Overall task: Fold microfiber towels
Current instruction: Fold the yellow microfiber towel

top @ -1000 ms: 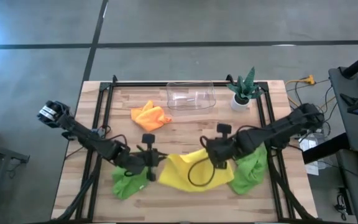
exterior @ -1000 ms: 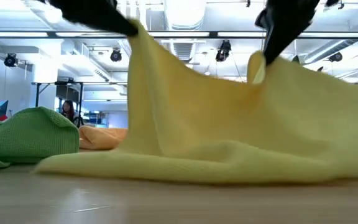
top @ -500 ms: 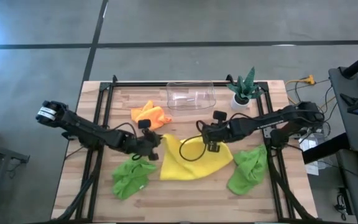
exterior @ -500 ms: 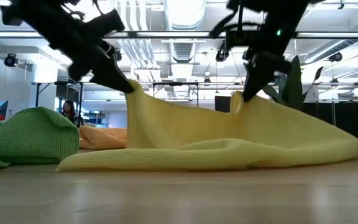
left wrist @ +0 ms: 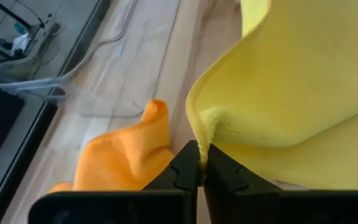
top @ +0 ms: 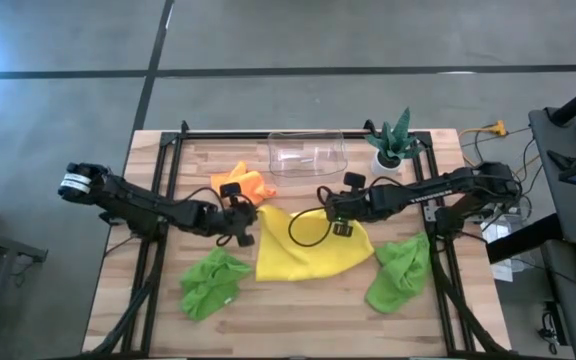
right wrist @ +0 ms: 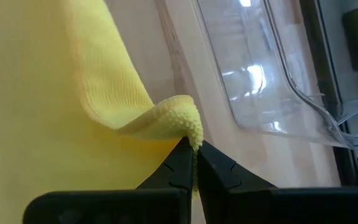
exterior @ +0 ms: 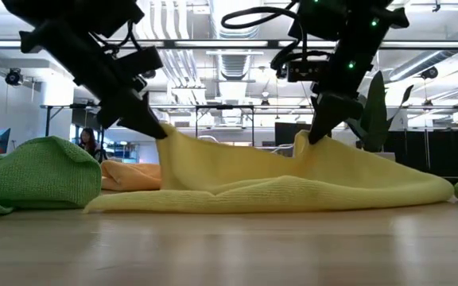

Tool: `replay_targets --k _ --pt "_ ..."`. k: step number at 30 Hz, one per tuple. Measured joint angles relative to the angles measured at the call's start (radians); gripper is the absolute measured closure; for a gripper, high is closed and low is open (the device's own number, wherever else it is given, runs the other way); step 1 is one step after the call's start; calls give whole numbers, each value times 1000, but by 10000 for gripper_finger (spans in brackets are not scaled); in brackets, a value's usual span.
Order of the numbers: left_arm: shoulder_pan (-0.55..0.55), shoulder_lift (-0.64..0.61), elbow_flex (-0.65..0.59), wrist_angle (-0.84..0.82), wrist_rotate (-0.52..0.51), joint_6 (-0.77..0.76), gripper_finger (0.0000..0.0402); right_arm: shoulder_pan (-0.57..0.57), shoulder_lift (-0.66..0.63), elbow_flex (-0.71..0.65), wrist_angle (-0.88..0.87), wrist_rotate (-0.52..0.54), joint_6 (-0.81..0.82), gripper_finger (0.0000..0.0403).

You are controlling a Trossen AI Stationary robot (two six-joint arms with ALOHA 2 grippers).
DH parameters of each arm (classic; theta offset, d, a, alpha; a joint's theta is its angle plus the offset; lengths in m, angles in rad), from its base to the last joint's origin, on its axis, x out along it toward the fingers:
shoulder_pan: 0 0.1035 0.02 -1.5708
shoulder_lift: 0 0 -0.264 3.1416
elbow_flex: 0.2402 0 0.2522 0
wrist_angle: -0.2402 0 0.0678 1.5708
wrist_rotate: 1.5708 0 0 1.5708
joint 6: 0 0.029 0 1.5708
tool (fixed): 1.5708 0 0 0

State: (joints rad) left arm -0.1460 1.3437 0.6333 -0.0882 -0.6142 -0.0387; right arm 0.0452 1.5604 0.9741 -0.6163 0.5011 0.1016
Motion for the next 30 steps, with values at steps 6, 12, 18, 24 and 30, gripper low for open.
replay_targets --k 6,12,18,24,30 --pt "3 0 5 2 -36 49 388 0 0 18 1 1 -9 363" --pt "3 -1 6 -2 -121 66 315 0 -7 46 -32 27 -58 317" --pt "3 -9 25 -2 -183 89 257 0 -90 48 -39 27 -97 297" --pt "2 -9 64 7 -179 104 242 14 -257 -46 -12 25 -64 302" --pt "13 -2 72 92 -4 225 242 51 -460 -324 314 -47 -108 312"
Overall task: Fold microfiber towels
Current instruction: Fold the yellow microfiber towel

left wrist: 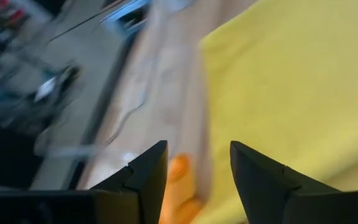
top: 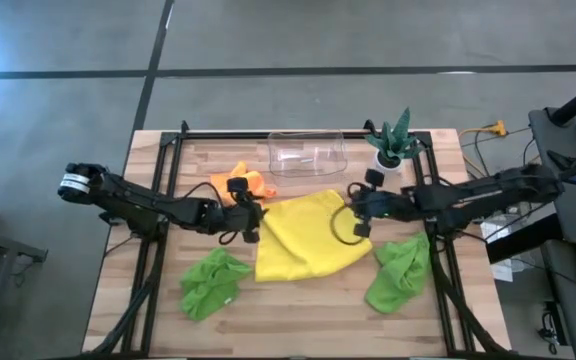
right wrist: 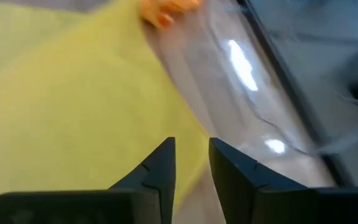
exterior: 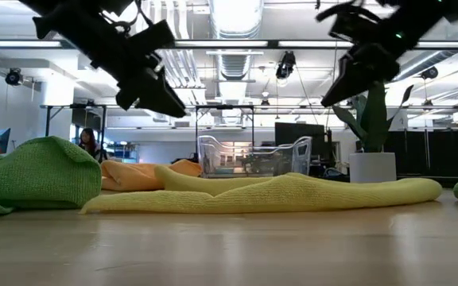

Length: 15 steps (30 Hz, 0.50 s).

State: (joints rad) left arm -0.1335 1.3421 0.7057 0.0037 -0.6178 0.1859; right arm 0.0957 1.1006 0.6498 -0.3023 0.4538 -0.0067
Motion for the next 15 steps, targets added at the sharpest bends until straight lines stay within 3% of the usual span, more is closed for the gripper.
replay_targets --k 3,8,10,15 --pt "16 15 -2 53 118 58 242 0 -87 -152 219 -89 -55 316" --pt "22 14 13 92 171 28 242 -2 -216 -291 404 -132 -6 323" --pt "23 1 29 67 252 -57 242 -2 -271 -310 405 -192 92 324" --pt "21 -54 101 -80 570 -420 242 -2 -381 -302 457 -342 374 321"
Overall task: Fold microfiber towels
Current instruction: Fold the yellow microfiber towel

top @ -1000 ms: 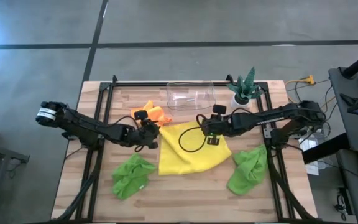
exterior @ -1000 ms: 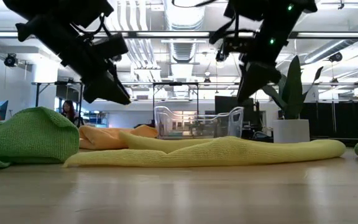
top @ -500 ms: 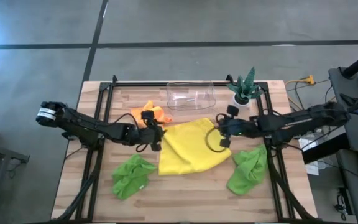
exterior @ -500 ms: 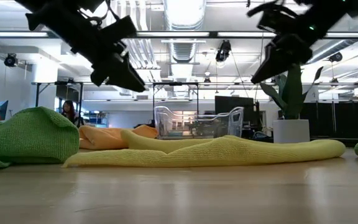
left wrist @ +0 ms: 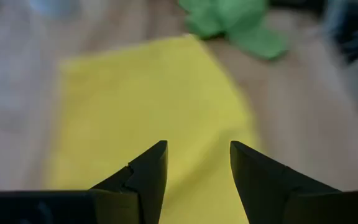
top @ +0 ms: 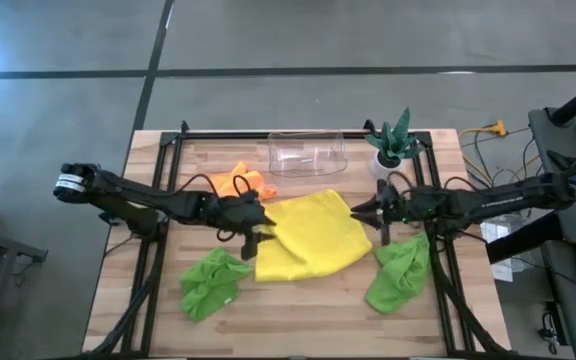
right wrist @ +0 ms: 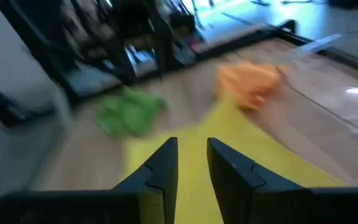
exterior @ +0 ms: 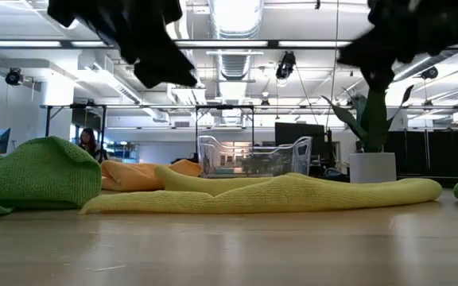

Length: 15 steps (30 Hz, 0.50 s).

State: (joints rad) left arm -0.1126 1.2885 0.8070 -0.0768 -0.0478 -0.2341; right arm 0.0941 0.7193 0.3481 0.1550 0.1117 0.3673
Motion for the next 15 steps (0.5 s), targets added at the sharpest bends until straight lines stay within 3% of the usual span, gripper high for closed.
replay_targets --k 4,7,10,15 --pt "-23 -40 16 -20 179 -245 242 21 -48 57 2 -25 75 319" --pt "-64 -46 15 -34 231 -378 242 33 -62 108 1 -26 79 324" --pt "-118 -40 11 -98 216 -441 242 39 -57 166 0 -25 113 329" --pt "-190 16 12 -122 34 -466 242 42 -53 267 -39 -34 183 328"
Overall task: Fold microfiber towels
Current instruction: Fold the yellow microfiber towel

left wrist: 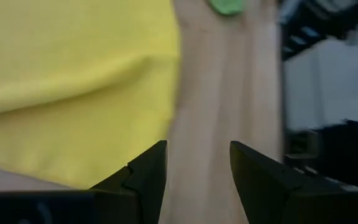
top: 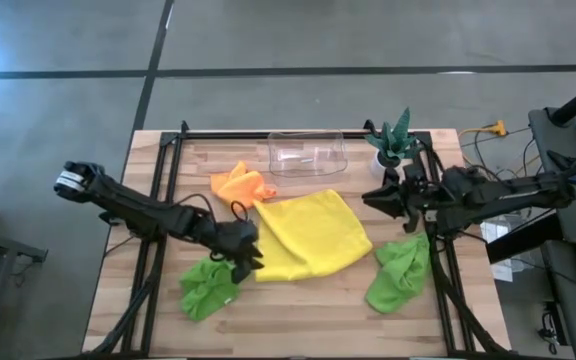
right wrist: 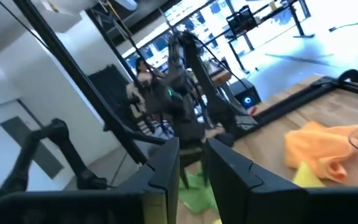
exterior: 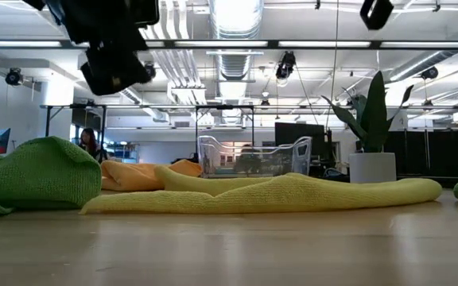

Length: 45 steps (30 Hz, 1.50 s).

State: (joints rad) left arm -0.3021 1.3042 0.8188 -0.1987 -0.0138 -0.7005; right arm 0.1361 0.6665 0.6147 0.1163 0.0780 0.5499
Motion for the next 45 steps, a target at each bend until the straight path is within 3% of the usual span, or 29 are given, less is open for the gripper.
replay_targets --k 7,15,18,21,28,32,38,45 --pt "-1 194 75 -4 -71 0 260 37 2 101 -57 -3 -23 330" --pt "2 477 212 -87 -85 -68 358 77 1 153 -250 -3 -50 332" --pt "2 545 251 -102 -1 -113 393 89 1 153 -314 -3 -30 332" --pt "-17 582 270 -90 84 -182 395 93 3 153 -436 -2 16 333" --pt "-100 559 267 -180 107 -314 400 93 15 151 -807 1 122 333" --pt "-135 536 265 -253 109 -360 400 93 25 126 -897 1 123 334" --pt "-142 453 256 -316 91 -396 400 117 28 6 -826 -14 143 335" --pt "-134 263 260 -355 -102 -386 400 125 38 -166 -471 -27 214 335"
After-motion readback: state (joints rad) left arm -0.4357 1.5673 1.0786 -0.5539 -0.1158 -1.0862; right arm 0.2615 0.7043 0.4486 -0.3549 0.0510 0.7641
